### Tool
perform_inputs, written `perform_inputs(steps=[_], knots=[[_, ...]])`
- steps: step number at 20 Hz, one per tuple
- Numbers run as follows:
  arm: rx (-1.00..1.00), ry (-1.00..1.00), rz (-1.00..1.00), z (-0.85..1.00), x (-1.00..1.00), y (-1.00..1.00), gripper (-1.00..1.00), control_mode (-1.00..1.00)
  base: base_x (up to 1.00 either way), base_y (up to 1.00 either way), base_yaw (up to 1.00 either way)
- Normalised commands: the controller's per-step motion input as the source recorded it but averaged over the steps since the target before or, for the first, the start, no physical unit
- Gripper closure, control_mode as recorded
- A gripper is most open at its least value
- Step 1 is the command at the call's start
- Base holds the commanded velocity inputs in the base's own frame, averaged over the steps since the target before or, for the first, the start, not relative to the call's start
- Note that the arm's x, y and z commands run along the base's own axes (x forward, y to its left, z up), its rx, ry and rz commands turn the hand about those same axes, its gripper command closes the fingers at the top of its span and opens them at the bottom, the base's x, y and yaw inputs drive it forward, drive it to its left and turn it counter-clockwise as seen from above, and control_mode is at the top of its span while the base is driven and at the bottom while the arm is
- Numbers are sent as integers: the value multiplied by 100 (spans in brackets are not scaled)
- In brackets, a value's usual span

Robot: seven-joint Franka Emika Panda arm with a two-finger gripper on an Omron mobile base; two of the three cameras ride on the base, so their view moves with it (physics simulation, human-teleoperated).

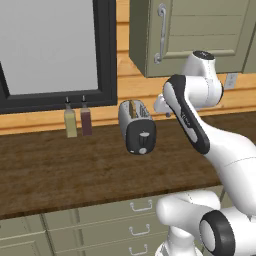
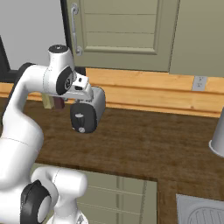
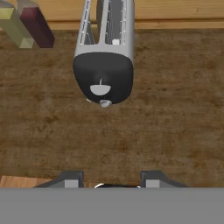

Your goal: Start the toaster. Once the lever pops up, take the bread to the plate on the dining counter.

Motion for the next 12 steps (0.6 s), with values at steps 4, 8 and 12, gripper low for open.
perform_inputs(steps=[4,8,12], knots=[[0,0,0,-8,2,0,-100,-100,0,0,0],[0,0,0,-40,3,6,-100,-100,0,0,0],[0,-5,0,-19,7,15,-100,-100,0,0,0]])
